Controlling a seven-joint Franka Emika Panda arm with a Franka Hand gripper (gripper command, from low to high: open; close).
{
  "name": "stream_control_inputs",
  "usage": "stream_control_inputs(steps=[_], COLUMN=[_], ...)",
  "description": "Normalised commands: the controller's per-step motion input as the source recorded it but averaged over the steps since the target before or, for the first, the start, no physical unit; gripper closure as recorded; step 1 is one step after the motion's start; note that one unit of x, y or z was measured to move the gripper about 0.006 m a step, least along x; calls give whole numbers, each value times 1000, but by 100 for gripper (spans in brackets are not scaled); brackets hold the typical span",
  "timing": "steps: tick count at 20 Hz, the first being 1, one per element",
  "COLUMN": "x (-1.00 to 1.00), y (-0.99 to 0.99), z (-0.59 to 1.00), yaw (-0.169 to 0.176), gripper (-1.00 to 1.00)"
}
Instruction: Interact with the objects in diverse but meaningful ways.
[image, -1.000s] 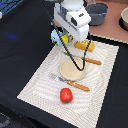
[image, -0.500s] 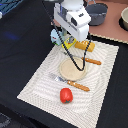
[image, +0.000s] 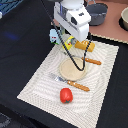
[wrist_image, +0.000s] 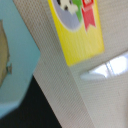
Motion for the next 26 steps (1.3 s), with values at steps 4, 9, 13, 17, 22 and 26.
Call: stream_control_inputs(steps=[4,9,13,17,22,26], x=[-284,131,299,307,272,144], y=[-218,-555,-608,-468,-333,-156], z=[626,368,114,8,0,0], yaw=[-15,-91,-127,-106,-87,-69], gripper=[-100,-100,-100,-100,-100,-100])
